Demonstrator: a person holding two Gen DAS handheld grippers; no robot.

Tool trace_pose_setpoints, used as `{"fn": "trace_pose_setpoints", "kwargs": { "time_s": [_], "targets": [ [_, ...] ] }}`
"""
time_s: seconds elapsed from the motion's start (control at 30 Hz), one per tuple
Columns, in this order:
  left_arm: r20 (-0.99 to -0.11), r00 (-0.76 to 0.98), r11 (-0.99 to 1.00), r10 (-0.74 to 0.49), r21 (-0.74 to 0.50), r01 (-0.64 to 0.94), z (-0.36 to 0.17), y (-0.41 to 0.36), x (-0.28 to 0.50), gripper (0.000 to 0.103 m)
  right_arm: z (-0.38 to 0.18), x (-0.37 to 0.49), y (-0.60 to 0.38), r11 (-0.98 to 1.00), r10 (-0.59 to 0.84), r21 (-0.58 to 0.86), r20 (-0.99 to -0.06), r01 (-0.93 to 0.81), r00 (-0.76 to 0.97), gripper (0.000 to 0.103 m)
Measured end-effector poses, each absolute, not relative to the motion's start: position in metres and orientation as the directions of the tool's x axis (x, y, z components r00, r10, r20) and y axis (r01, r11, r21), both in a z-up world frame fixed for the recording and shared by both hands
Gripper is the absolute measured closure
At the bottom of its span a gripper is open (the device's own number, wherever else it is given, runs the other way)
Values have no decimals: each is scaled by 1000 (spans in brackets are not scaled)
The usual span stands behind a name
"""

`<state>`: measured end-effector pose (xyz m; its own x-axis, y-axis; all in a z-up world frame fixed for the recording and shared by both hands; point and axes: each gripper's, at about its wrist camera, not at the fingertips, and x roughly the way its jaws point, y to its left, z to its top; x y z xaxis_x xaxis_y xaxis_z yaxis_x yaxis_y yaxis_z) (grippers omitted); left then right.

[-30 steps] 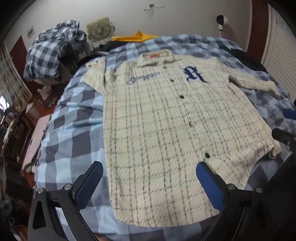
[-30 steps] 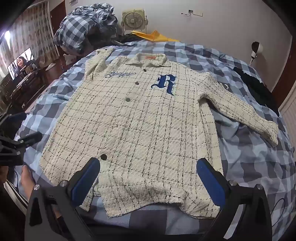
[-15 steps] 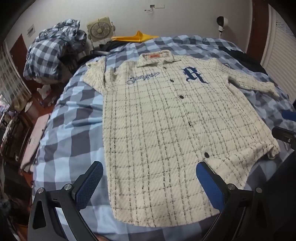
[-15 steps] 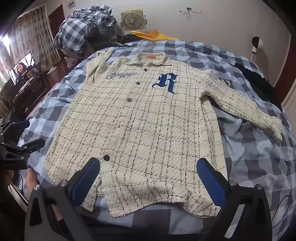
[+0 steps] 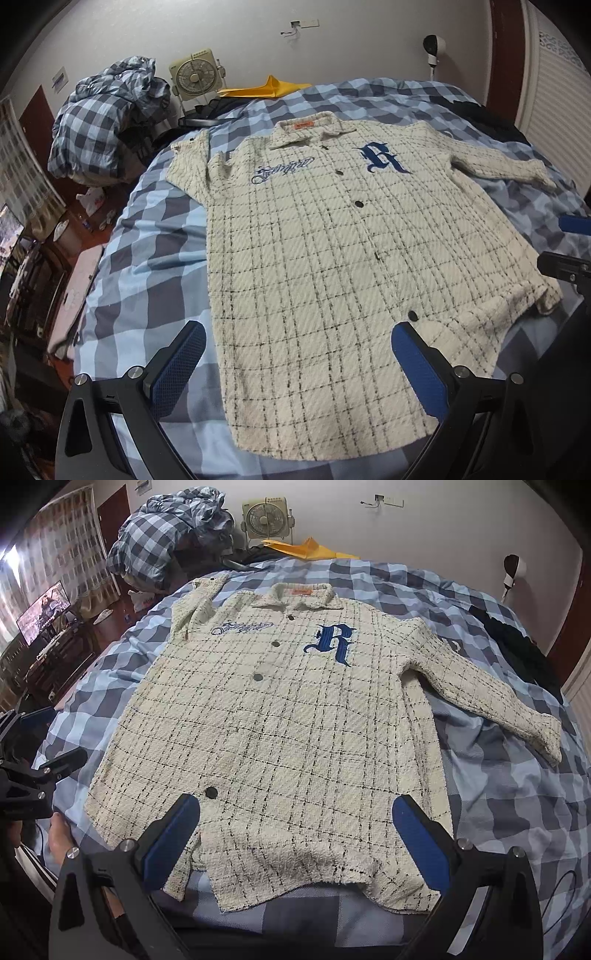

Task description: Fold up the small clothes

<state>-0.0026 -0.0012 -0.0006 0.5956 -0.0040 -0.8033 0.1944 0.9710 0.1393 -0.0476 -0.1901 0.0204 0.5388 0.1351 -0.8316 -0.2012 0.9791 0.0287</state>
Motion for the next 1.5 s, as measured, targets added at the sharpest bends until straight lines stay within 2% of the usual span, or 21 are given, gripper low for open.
{"fn": "trace_pose_setpoints", "kwargs": {
  "time_s": [0.8,1.5],
  "targets": [
    [-791,610,976,34,159,151,-1,5,0,1,19,-47,-188,980,122,16,-839,-200,530,1],
    [-790,612,981,14,128,142,2,8,2,1,19,-44,-192,981,134,44,-854,-187,503,1]
  ]
}}
